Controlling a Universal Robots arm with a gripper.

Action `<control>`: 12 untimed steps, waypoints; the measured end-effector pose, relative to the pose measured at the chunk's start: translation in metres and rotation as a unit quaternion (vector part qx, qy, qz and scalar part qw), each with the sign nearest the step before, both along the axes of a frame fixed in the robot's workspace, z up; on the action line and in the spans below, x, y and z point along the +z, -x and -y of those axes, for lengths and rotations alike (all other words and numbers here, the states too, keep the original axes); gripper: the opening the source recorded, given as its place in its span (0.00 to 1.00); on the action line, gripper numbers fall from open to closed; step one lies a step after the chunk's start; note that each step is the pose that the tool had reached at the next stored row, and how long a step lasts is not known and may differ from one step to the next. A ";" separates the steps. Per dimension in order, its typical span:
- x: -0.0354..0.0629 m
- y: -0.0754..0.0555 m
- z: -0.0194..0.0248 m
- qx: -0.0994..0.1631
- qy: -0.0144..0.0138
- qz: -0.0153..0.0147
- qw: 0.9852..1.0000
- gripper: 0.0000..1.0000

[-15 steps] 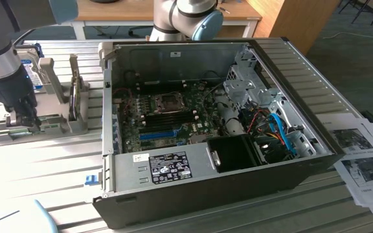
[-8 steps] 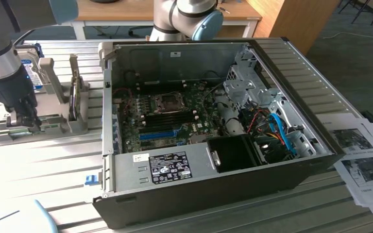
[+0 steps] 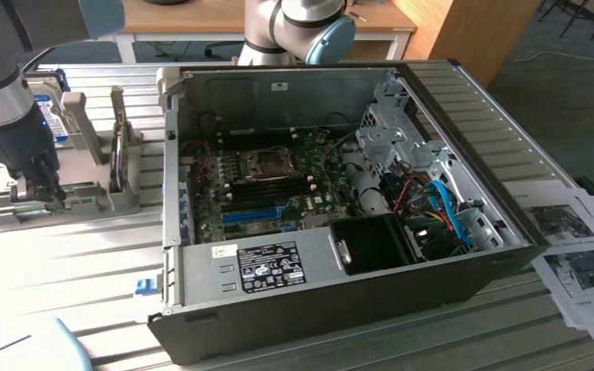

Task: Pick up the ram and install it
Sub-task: 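Pick up the ram and move it above insertion slot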

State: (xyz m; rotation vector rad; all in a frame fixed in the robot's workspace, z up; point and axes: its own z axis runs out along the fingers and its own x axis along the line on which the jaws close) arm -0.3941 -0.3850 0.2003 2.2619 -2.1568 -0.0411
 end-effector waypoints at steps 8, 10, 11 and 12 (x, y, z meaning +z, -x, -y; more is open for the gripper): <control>0.0000 0.000 0.0000 0.000 0.000 0.000 1.000 0.11; 0.0000 0.000 0.0000 0.000 0.000 0.000 1.000 0.11; 0.0000 0.000 0.0000 0.000 0.000 0.000 1.000 0.11; 0.0000 0.000 0.0000 0.000 0.000 0.000 1.000 0.11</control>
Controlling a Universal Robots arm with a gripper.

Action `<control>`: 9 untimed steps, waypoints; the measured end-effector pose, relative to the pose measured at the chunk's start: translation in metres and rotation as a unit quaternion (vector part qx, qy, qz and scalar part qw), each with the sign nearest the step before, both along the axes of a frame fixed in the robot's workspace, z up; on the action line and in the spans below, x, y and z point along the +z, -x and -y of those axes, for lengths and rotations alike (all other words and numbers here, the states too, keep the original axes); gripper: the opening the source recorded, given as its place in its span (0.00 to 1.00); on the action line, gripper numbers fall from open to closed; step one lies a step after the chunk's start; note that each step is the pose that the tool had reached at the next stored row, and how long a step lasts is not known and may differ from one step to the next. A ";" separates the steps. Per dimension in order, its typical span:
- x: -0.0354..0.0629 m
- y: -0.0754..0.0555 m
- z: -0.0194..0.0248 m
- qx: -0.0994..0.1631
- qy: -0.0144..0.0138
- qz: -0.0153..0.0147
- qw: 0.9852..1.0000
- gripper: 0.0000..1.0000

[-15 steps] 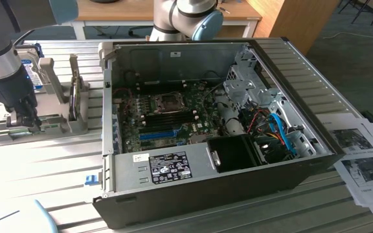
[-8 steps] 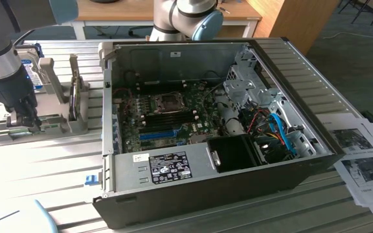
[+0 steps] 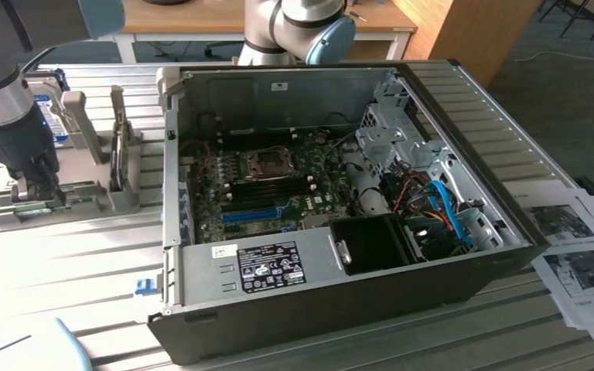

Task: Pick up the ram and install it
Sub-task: 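Pick up the ram and move it above insertion slot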

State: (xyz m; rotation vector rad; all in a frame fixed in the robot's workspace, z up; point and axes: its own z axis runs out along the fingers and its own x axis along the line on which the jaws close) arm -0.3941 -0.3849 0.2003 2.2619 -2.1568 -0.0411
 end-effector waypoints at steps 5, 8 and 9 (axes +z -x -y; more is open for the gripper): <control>0.0000 0.000 0.0000 0.000 0.000 0.000 1.000 0.11; 0.0000 0.000 0.0000 0.000 0.000 0.000 1.000 0.11; 0.0000 0.000 0.0000 0.000 0.000 0.000 1.000 0.11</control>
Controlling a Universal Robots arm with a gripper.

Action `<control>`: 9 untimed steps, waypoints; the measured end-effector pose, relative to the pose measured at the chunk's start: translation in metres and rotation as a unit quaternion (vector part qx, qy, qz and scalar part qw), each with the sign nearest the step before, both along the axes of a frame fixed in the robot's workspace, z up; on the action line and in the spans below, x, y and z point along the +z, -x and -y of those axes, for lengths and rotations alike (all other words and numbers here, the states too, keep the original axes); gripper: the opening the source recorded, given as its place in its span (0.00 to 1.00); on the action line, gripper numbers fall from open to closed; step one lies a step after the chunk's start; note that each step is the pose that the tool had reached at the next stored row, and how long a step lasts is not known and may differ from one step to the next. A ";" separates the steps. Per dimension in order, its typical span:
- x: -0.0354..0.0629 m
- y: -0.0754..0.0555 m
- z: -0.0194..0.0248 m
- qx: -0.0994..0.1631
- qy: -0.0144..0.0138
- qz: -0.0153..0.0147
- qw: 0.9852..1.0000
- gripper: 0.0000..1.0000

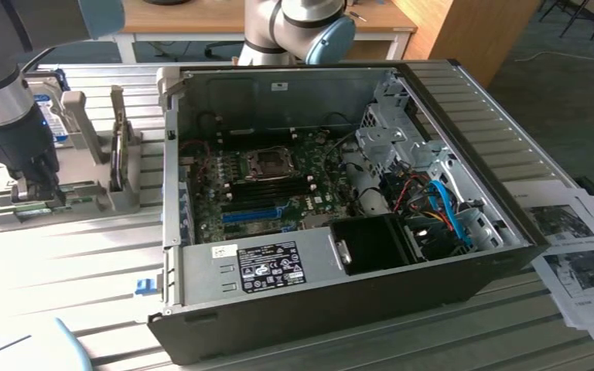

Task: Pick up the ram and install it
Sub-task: 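Pick up the ram and move it above insertion slot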

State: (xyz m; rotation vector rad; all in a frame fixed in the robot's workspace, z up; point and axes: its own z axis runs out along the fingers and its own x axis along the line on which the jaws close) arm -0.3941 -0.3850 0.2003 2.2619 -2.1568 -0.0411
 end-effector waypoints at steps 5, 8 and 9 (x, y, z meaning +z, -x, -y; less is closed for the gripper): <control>0.0018 0.000 0.0000 0.000 0.000 0.000 1.000 0.11; 0.0047 0.000 0.0000 0.000 0.000 0.000 1.000 0.11; 0.0058 0.000 0.0000 0.000 0.000 0.000 1.000 0.11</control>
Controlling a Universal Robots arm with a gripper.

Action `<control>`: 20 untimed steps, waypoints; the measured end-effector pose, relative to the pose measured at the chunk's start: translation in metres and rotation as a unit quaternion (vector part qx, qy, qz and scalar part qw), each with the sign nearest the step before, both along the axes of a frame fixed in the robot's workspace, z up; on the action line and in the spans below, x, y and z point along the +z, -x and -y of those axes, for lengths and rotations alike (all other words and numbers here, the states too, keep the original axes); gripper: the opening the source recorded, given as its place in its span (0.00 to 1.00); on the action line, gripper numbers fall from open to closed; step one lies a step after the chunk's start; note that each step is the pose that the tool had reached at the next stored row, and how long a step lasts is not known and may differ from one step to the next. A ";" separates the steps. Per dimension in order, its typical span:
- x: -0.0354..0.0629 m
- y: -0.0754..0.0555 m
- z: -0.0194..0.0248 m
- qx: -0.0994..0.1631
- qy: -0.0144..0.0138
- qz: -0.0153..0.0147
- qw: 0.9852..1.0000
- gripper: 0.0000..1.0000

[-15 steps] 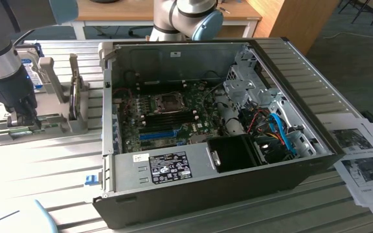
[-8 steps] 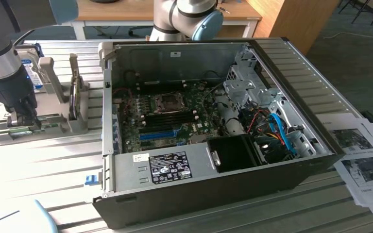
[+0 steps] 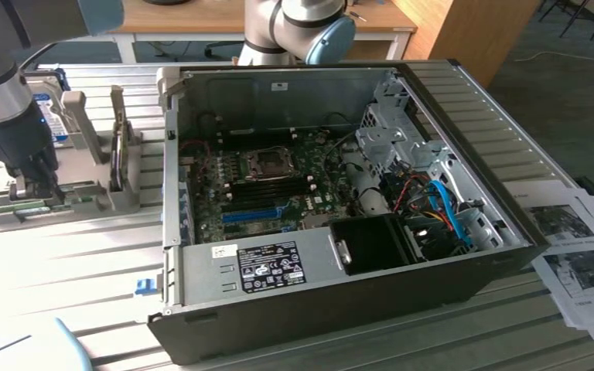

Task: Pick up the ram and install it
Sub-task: 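Pick up the ram and move it above insertion slot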

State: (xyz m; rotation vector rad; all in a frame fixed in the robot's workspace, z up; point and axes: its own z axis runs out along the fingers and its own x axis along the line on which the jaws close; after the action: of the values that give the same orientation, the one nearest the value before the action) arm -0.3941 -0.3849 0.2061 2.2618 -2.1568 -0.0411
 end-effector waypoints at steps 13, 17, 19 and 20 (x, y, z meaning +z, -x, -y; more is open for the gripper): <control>0.0153 0.000 0.0000 0.000 0.000 0.000 1.000 0.11; 0.0200 0.000 0.0000 0.000 0.000 0.000 1.000 0.11; 0.0222 0.000 0.0000 0.000 0.000 0.000 1.000 0.11; 0.0234 0.000 0.0000 0.000 0.000 0.000 1.000 0.11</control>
State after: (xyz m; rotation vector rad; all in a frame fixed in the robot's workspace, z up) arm -0.3941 -0.3849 0.2295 2.2618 -2.1568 -0.0411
